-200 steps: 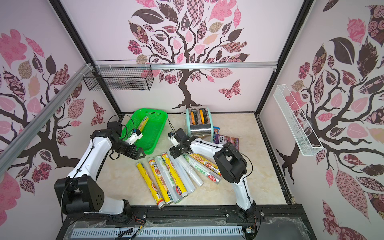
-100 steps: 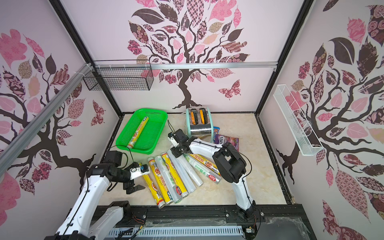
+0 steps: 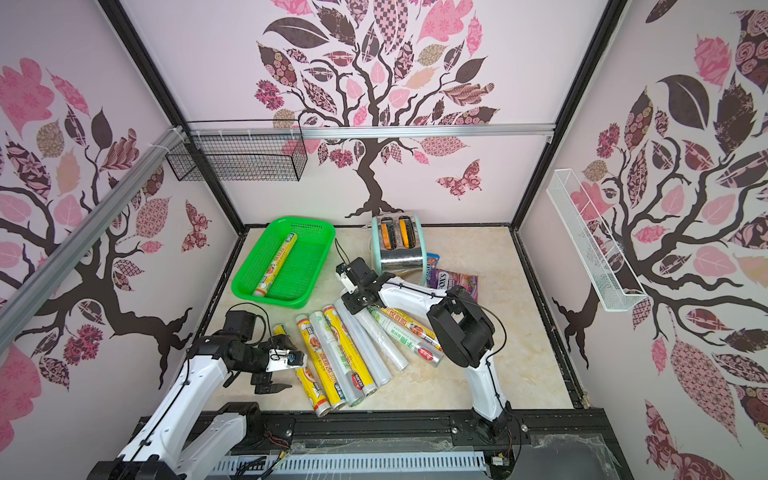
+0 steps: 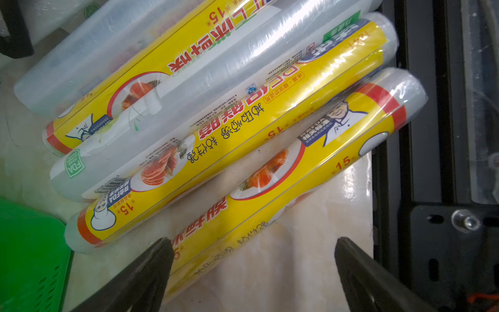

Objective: Put the plastic wrap into the basket
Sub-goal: Pick up the plastic wrap from the center of the board, then adjust the plastic wrap at the center of the board.

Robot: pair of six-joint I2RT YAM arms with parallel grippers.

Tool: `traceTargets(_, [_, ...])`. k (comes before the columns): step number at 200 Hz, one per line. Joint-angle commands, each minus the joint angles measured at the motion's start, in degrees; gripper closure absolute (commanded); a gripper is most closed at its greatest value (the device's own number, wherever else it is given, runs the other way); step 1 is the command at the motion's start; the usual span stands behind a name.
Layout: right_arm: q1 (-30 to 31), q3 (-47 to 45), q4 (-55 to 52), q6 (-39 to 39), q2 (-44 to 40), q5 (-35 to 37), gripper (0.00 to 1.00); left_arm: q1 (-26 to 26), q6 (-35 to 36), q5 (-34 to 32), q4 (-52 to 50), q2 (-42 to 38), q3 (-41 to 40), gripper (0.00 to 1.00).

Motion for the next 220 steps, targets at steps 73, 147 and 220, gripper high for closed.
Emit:
traceTargets(73, [-1.2, 2.5, -5.6, 2.0, -10.0, -6.1, 0.64, -7.6, -5.4, 0.6, 8.8, 2.4, -2.5, 0.02])
traceTargets(147, [-7.7, -2.2, -4.0, 6.1, -17.7, -7.0, 0.66, -16.3, -10.2, -2.4, 17.2, 5.9, -4.0, 0.02])
traceTargets(220, [-10.8, -3.2, -5.9, 3.0, -20.6, -6.7, 0.66, -20.3, -12.8, -3.7, 33.4, 11.9, -6.4, 0.02])
